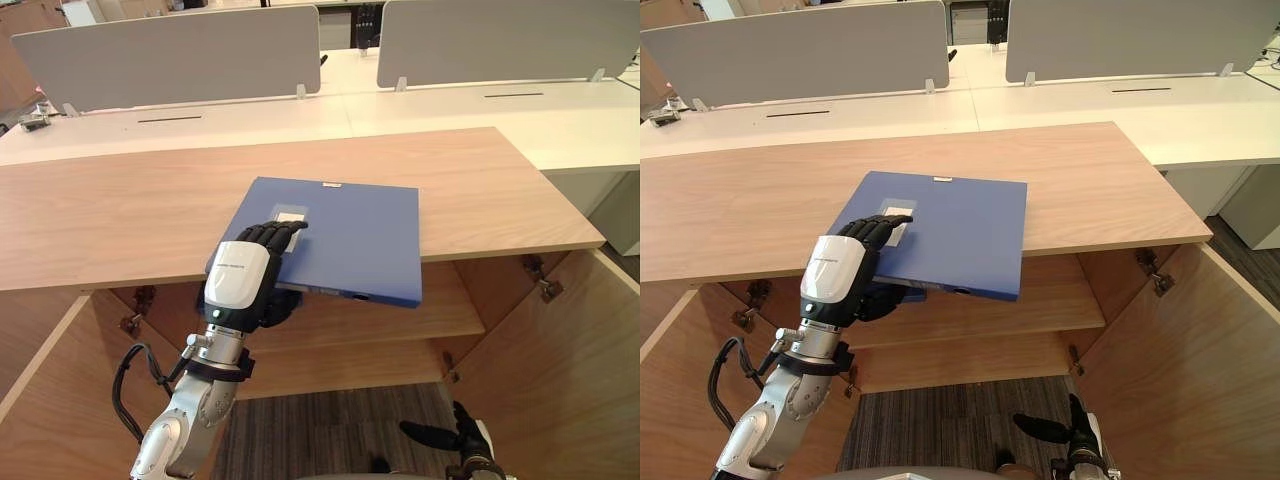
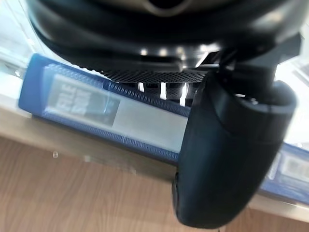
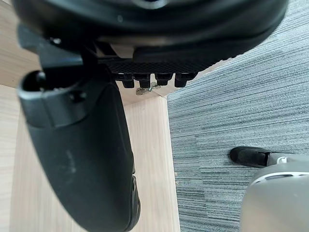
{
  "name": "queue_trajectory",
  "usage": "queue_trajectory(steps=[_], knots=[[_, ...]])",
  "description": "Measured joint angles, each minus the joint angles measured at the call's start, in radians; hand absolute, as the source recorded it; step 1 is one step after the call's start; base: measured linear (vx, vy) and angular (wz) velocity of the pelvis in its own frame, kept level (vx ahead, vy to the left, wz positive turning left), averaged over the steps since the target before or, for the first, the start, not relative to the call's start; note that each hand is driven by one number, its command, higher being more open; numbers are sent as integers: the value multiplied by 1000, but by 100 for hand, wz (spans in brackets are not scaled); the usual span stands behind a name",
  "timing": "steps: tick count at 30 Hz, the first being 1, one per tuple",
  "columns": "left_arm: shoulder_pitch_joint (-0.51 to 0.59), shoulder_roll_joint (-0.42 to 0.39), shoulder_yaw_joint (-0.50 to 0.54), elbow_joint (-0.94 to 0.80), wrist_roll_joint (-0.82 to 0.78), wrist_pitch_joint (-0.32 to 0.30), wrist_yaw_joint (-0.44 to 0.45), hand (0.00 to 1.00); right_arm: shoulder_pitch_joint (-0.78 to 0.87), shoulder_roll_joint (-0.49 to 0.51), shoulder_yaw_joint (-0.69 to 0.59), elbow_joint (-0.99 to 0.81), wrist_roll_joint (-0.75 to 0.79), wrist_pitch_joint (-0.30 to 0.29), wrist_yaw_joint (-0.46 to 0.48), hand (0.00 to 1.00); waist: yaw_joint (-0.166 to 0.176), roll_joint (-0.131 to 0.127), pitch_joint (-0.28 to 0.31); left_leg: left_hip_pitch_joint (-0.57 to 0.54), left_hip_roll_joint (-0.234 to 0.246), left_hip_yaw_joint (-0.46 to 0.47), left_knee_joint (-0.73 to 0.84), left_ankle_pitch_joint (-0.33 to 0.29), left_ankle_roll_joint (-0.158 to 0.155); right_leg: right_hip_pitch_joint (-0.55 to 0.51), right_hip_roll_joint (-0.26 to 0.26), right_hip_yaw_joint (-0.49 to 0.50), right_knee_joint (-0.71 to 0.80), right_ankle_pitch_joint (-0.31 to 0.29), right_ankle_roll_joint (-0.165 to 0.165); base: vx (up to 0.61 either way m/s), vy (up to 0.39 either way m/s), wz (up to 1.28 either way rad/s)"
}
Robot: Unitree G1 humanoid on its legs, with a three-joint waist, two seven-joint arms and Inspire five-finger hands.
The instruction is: Walk over to the cabinet, pick up the folder, carry it to the office cabinet, place the folder inside the office cabinet, then close the office cabinet door
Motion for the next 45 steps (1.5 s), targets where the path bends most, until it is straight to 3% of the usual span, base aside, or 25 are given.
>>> queue_trajectory(steps=[5, 13, 16, 19, 24, 27, 32, 38, 45], knots=[[-20, -47, 16, -15, -36, -11, 32, 0, 0, 0, 0, 0, 4, 0, 4, 100, -1, -2, -14, 1, -3, -2, -8, 1, 1, -3, -2, 1, -4, 1, 2, -14, 2, 0], [35, -93, 8, -82, -213, -26, -34, 0, 2, 18, -10, -20, 27, 3, 2, 100, 2, -4, -13, -9, -6, 4, -13, 3, 5, -16, -4, 11, 1, 2, 4, 8, 9, -3], [90, -139, -16, -189, -417, -60, -94, 0, 19, 51, -31, -130, 39, 7, -1, 100, 2, -5, -12, -15, -5, 12, 0, -6, 16, -21, -1, 24, 1, 2, 5, -9, 7, -13], [137, -167, -33, -263, -798, -89, -180, 0, 70, 87, -62, -412, 122, 3, 0, 100, 0, -5, -12, -15, -1, 36, 15, -20, 19, -24, 2, 47, 1, 4, 7, -39, 8, -21], [208, -207, 27, -329, -1275, -90, -305, 0, 143, 131, -104, -766, 205, -8, 9, 100, 0, -10, 5, -16, 6, 56, 25, -33, 18, -32, 6, 69, 1, 5, 8, -31, -8, -13], [232, -232, 74, -347, -1400, -86, -333, 0, 170, 142, -101, -927, 251, -10, 38, 100, 1, -9, 8, -16, 8, 70, 34, -41, 16, -34, 11, 82, 1, 5, 8, -1, -2, -14], [259, -265, 120, -349, -1498, -53, -360, 0, 159, 159, -98, -1180, 373, -50, 124, 100, 4, -11, 23, -15, 8, 82, 38, -47, 18, -38, 14, 94, 1, 5, 8, -14, -7, -8], [267, -276, 122, -346, -1596, -25, -401, 0, 152, 148, -72, -1262, 463, -53, 140, 100, 3, -15, 35, -15, 10, 92, 44, -55, 17, -41, 16, 107, 2, 6, 9, -33, -16, -6], [238, -195, 19, -285, -1652, 4, -505, 0, -112, -69, 96, -1350, 486, -104, 285, 100, 16, -15, 35, -17, 12, 102, 56, -62, 19, -42, 18, 118, 2, 10, 10, -40, -23, -5]])
